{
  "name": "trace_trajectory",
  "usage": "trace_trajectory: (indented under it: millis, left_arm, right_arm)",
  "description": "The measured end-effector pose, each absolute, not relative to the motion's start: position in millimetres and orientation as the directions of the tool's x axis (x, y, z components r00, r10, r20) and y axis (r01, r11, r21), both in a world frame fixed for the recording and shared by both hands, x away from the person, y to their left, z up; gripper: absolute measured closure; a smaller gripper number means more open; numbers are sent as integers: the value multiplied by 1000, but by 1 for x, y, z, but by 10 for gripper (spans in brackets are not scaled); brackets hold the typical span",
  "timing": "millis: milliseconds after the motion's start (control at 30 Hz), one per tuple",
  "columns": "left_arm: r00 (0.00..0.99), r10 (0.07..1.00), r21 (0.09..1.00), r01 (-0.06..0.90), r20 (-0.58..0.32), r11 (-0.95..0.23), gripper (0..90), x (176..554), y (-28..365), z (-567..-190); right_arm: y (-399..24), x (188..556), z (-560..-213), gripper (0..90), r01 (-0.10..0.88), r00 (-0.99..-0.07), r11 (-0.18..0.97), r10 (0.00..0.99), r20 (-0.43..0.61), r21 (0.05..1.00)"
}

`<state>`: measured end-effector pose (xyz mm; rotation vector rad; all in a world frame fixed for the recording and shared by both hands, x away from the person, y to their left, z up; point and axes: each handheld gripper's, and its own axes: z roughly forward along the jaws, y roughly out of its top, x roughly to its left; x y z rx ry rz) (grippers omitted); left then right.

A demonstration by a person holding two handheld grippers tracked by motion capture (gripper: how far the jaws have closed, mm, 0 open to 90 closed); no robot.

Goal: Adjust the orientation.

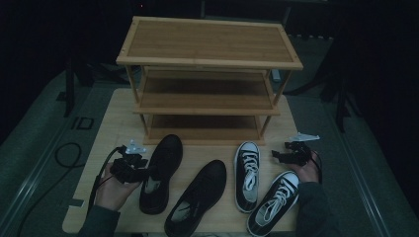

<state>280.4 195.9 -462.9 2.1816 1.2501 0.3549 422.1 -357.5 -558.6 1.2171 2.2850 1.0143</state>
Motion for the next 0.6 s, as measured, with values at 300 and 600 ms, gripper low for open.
trace_trajectory:
  millis: [300,600]
  left_arm:
    - [522,850,589,710,-74,-385,576,287,193,-471]
    - [512,855,570,728,-83,-381,604,292,190,-478]
  right_arm:
    - [-358,422,-559,220,567,-565,371,825,19,735]
    - [-358,422,-559,220,567,-565,372,825,19,735]
